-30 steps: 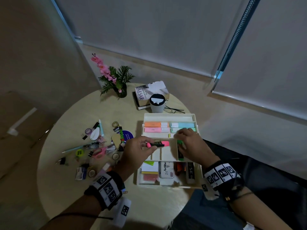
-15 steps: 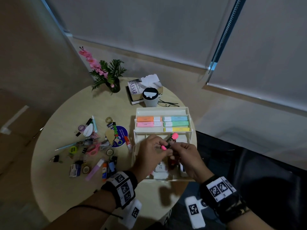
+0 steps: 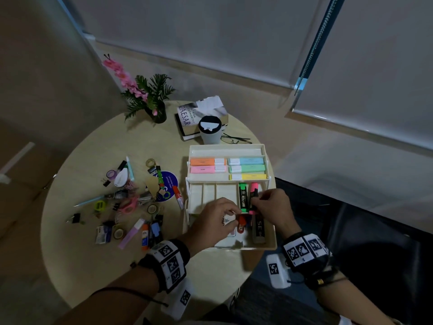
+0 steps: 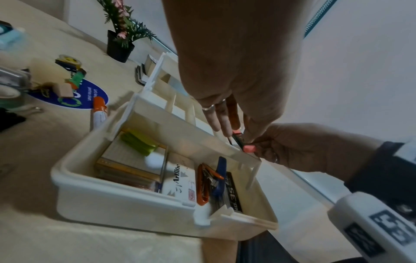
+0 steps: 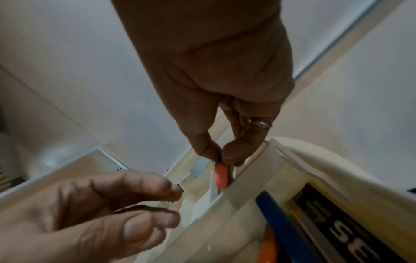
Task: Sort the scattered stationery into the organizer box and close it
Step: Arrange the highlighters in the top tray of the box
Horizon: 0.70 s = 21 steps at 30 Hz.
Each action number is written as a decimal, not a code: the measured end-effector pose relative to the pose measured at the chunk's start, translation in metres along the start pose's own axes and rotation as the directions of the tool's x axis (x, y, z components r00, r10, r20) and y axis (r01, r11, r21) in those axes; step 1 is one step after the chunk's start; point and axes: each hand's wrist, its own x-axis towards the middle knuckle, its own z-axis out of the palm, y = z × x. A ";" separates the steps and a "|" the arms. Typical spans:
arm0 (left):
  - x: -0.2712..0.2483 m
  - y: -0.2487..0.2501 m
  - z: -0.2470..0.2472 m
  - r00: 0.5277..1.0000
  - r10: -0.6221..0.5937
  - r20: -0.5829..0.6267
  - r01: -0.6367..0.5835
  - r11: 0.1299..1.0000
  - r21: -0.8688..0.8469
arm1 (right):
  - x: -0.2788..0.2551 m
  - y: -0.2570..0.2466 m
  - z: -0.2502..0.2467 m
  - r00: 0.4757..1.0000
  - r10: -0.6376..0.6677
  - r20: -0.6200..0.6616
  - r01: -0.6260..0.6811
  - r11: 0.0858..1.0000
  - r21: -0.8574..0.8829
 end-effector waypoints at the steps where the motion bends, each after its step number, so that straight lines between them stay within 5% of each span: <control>1: -0.002 -0.003 -0.002 1.000 -0.002 -0.008 0.002 1.000 0.006 | 0.003 -0.003 0.000 1.000 -0.001 0.003 0.001 0.999 -0.043; 8: -0.020 -0.028 -0.027 0.997 -0.022 -0.077 0.027 0.998 0.054 | 0.018 -0.002 0.014 0.988 -0.155 -0.022 0.141 0.941 -0.308; 13: -0.045 -0.056 -0.053 0.986 -0.057 -0.157 0.074 0.991 0.109 | 0.006 0.002 0.032 0.961 -0.275 -0.006 0.206 0.735 -0.646; 17: -0.074 -0.080 -0.086 0.985 -0.090 -0.147 0.113 0.981 0.159 | -0.004 0.009 0.041 0.945 -0.326 -0.025 0.252 0.777 -0.577; 21: -0.111 -0.115 -0.122 0.970 -0.158 -0.184 0.186 0.972 0.146 | -0.019 0.011 0.052 0.870 -0.456 -0.186 0.331 0.822 -0.462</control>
